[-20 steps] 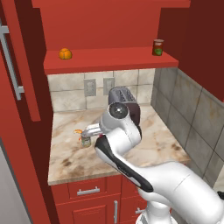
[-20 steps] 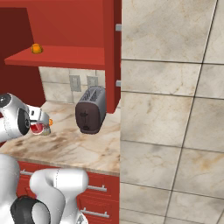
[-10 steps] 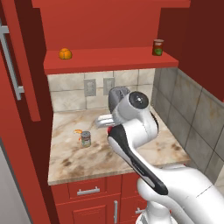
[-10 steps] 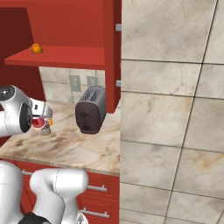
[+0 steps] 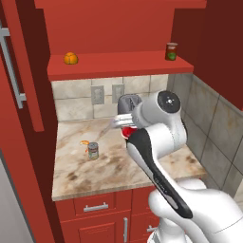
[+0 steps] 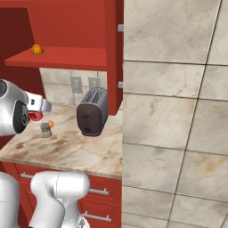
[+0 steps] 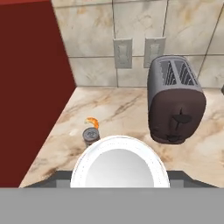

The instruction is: Pick the cans from the counter and place them in their designated side in the cabinet.

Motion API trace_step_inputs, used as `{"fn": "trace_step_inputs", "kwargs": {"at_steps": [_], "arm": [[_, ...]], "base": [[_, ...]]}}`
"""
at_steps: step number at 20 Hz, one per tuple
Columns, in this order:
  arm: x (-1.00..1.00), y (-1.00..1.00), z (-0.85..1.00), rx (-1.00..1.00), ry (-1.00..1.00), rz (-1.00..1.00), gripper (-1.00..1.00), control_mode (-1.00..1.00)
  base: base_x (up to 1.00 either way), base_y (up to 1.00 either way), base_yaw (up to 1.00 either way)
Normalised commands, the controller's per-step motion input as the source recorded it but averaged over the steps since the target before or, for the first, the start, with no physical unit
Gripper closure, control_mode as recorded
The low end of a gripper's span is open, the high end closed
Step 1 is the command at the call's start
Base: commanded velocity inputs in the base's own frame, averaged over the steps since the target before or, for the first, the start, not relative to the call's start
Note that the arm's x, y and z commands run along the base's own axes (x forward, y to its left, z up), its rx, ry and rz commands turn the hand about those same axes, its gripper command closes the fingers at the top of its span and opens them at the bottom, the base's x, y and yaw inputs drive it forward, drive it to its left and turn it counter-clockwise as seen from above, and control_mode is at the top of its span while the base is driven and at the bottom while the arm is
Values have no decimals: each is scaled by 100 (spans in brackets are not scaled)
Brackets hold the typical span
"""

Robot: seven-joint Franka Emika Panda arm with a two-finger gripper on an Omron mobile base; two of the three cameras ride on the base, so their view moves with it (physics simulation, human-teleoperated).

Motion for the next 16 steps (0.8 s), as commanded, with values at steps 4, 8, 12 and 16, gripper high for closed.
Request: {"fn": "trace_step_inputs", "kwargs": {"at_steps": [4, 8, 12, 16], "arm": [[-22, -15, 41, 0, -11, 0, 100, -100], [-22, -15, 37, 0, -8, 0, 100, -100], [-19, -14, 38, 0, -2, 0, 100, -100], [-26, -20, 39, 0, 0, 0, 100, -100]], "base": [[0, 0, 0], [0, 0, 0], [0, 0, 0], [0, 0, 0]]}}
